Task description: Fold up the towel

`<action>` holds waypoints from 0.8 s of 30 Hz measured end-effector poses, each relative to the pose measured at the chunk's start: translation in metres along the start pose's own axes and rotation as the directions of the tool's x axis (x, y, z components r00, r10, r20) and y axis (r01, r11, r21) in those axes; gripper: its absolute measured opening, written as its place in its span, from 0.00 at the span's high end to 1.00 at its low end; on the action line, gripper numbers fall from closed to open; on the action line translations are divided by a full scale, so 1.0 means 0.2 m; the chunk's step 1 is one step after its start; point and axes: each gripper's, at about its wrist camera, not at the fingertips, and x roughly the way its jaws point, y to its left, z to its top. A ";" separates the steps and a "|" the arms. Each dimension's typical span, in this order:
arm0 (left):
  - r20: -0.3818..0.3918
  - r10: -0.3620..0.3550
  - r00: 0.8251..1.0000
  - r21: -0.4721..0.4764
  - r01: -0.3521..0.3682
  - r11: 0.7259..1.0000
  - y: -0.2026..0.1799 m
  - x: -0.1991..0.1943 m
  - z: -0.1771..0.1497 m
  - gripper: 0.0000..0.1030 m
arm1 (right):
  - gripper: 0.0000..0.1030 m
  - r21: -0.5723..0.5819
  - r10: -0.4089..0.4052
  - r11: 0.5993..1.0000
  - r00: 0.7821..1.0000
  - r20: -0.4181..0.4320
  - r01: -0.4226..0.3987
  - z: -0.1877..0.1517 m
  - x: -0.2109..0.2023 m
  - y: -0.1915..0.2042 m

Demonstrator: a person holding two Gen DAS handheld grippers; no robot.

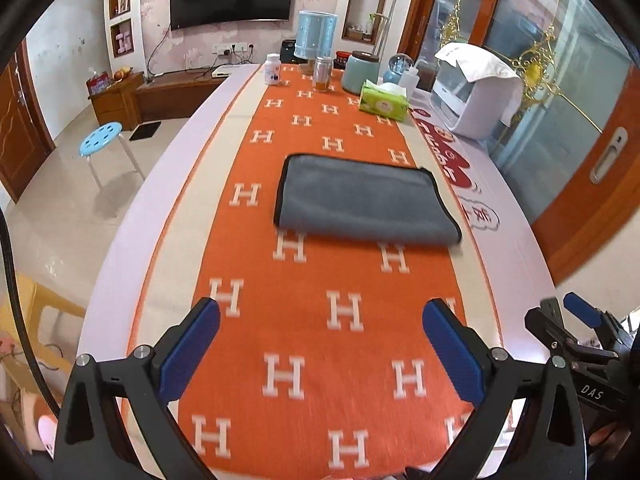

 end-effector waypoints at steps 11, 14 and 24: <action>-0.026 -0.004 1.000 -0.048 0.002 0.999 -0.08 -0.26 -0.20 0.02 | 0.00 0.033 -0.009 0.999 0.999 -0.047 0.011 -0.14 -0.32 0.02; -0.029 -0.008 1.000 -0.031 0.008 0.999 -0.14 -0.31 -0.23 0.02 | 0.00 0.025 0.014 1.000 0.999 -0.038 -0.013 -0.16 -0.41 0.04; 0.052 0.062 0.997 0.042 -0.065 0.997 -0.31 -0.47 -0.31 0.02 | 0.00 0.048 0.039 0.998 0.999 -0.014 -0.038 -0.26 -0.58 0.06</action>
